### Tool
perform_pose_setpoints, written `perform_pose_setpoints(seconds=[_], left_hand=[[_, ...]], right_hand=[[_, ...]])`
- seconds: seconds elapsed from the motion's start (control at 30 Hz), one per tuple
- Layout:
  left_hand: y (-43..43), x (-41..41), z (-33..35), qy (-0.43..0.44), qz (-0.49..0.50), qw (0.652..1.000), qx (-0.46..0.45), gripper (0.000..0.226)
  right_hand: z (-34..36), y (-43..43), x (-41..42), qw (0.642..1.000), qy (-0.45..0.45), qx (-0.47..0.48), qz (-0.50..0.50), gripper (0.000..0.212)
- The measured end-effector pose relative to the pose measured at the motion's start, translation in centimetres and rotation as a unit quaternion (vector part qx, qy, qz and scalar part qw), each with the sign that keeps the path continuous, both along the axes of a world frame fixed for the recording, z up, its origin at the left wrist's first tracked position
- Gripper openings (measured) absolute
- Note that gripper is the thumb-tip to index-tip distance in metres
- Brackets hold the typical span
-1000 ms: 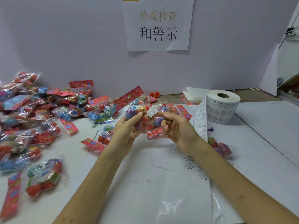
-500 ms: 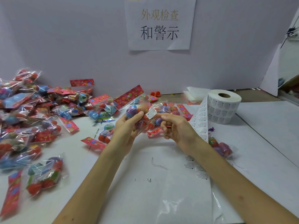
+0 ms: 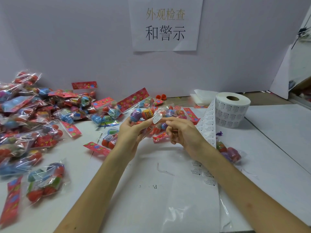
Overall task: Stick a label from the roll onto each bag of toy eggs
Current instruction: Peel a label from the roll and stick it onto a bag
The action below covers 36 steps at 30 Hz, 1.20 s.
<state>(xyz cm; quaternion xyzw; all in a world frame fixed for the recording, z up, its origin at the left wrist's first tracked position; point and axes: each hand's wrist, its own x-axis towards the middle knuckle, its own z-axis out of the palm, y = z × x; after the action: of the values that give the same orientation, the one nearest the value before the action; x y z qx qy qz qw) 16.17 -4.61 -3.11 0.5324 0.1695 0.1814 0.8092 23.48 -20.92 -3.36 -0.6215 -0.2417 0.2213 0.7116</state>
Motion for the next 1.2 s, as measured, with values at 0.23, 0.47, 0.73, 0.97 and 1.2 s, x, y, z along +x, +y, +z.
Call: perform_pose_setpoints(seconds=[0.23, 0.47, 0.73, 0.97, 1.2], left_hand=[[-0.1, -0.1, 0.1, 0.010, 0.020, 0.999, 0.026, 0.035], [-0.1, -0.1, 0.0, 0.023, 0.039, 0.998, 0.037, 0.040], [0.0, 0.1, -0.2, 0.041, 0.075, 0.996, 0.037, 0.045], [0.2, 0.1, -0.3, 0.045, 0.100, 0.993, 0.036, 0.045], [0.3, 0.0, -0.2, 0.042, 0.105, 0.993, 0.035, 0.031]], right_hand=[[0.1, 0.0, -0.3, 1.000, -0.018, -0.011, 0.002, 0.025], [0.2, 0.0, -0.5, 0.998, -0.044, -0.037, -0.001, 0.024], [-0.8, 0.5, -0.8, 0.955, -0.252, -0.136, -0.076, 0.030], [-1.7, 0.4, -1.2, 0.869, -0.420, -0.245, -0.093, 0.053], [-2.4, 1.0, -1.9, 0.794, -0.457, -0.389, -0.095, 0.075]])
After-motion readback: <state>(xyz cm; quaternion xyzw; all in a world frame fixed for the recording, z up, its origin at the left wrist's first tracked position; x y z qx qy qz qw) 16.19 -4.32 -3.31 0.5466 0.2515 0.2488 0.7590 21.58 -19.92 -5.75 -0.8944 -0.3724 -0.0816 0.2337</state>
